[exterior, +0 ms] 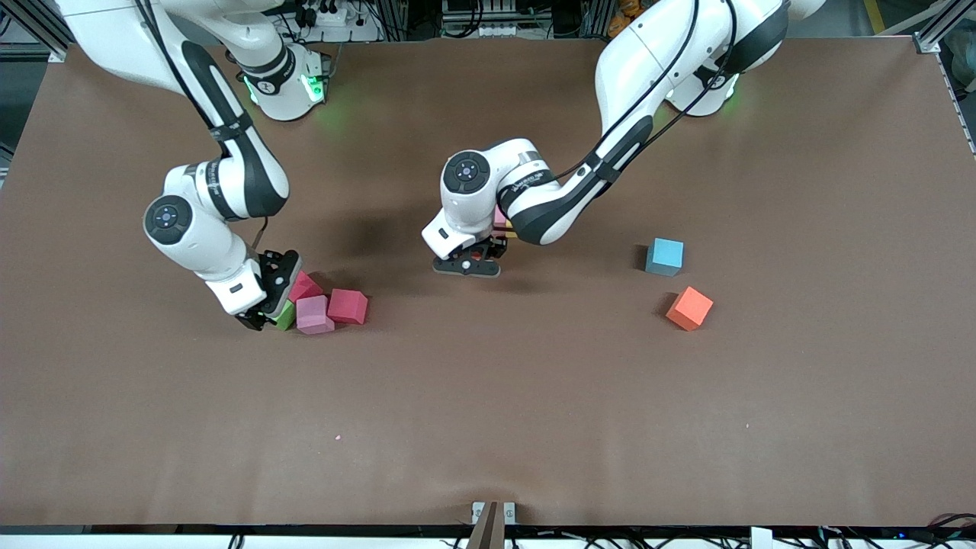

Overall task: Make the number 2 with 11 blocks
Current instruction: 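Carry the orange cube with the left gripper while the right gripper reaches pink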

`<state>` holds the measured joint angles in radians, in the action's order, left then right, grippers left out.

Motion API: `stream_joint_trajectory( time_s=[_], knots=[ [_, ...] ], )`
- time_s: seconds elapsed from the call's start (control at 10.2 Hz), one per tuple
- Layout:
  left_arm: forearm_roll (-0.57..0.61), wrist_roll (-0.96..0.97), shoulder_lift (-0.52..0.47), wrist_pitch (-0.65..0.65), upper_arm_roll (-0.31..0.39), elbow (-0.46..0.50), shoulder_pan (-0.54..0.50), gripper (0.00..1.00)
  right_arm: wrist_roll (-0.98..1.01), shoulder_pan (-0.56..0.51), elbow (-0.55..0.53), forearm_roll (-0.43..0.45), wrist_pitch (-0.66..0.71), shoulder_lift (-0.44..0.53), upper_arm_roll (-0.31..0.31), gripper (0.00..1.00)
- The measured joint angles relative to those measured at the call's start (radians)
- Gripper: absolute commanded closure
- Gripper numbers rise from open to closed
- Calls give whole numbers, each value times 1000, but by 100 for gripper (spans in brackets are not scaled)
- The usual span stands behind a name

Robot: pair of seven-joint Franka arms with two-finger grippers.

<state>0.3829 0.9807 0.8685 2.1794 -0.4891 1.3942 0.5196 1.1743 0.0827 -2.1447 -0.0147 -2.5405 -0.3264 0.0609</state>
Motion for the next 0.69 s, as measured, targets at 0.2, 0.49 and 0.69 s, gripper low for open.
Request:
stream_joint_trajectory(
  time_s=[0.2,0.49,0.69],
  knots=[
    [-50,0,4,0,5,0,8,62,1,3,1,0,-5,0,12,0],
    [-94,1,8,0,28,-1,16,62,1,45,4,0,-37,-13,22,0],
    [-97,10,18,0,31,-6,17,62,1,71,30,0,-43,-43,22,0]
  ],
)
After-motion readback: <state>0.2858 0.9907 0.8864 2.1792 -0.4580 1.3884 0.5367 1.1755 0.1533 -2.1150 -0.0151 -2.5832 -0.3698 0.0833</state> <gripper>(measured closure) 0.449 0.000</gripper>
